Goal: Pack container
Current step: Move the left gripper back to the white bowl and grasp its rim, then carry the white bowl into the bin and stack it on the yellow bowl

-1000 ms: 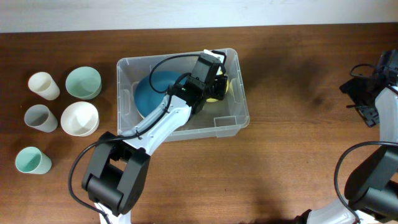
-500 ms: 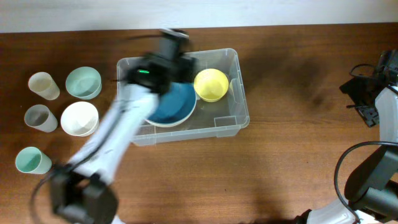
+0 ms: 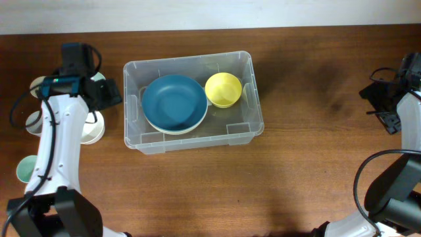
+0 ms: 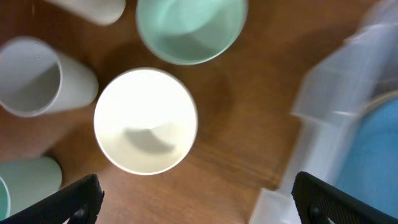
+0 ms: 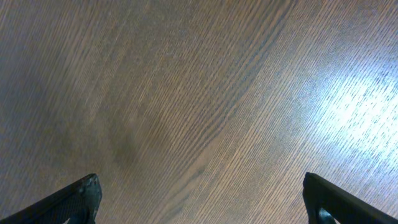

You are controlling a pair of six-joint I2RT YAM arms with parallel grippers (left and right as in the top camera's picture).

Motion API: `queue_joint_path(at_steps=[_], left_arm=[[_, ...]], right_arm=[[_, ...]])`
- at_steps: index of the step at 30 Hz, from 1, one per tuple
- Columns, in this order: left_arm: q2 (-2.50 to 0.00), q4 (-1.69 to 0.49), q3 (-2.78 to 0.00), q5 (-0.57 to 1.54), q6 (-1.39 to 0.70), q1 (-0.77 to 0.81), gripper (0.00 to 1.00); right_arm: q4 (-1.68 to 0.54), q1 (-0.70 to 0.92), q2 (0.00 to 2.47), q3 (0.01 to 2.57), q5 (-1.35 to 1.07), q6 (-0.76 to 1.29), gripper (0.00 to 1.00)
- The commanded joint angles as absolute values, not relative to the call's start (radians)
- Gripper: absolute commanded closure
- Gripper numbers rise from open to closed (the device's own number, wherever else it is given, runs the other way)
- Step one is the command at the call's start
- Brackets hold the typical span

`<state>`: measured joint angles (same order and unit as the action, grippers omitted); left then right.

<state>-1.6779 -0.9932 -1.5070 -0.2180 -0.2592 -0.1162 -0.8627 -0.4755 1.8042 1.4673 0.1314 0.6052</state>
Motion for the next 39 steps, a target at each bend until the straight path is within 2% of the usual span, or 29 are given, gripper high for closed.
queue_joint_path(at_steps=[1, 14, 20, 21, 22, 23, 24, 28, 35, 39], left_arm=[[-1.695, -0.981, -1.434, -0.186, -0.302, -0.192, 0.01], [-1.871, -0.833, -1.304, -0.118, -0.288, -0.228, 0.01], [-1.93, -0.815, -1.304, -0.1, -0.287, -0.228, 0.09], [-1.932, -0.81, -1.304, -0.101, -0.287, -0.228, 0.24], [-1.932, -0.809, -1.304, -0.101, -0.287, -0.228, 0.29], [-1.932, -0.807, -1.304, -0.1, -0.287, -0.228, 0.41], [-1.932, -0.807, -1.304, -0.101, -0.287, -0.228, 0.57], [-1.932, -0.807, -1.304, -0.101, -0.287, -0.228, 0.97], [-1.928, -0.825, -1.325, -0.038, -0.287, -0.228, 0.99], [-1.882, -0.925, -1.479, 0.065, -0.273, -0.216, 0.99]], right_arm=[[-0.863, -0.478, 1.808, 1.461, 0.147, 0.615, 0.01], [-0.863, -0.478, 1.808, 1.461, 0.147, 0.615, 0.01], [-0.862, -0.478, 1.808, 1.461, 0.147, 0.615, 0.01], [-0.863, -0.478, 1.808, 1.461, 0.147, 0.615, 0.01], [-0.863, -0.478, 1.808, 1.461, 0.147, 0.615, 0.01], [-0.863, -0.478, 1.808, 1.461, 0.147, 0.615, 0.01], [-0.863, -0.478, 1.808, 1.461, 0.147, 0.615, 0.01], [-0.863, -0.478, 1.808, 1.461, 0.147, 0.615, 0.01], [-0.863, -0.478, 1.808, 1.461, 0.147, 0.615, 0.01], [-0.863, -0.478, 1.808, 1.461, 0.147, 0.615, 0.01]])
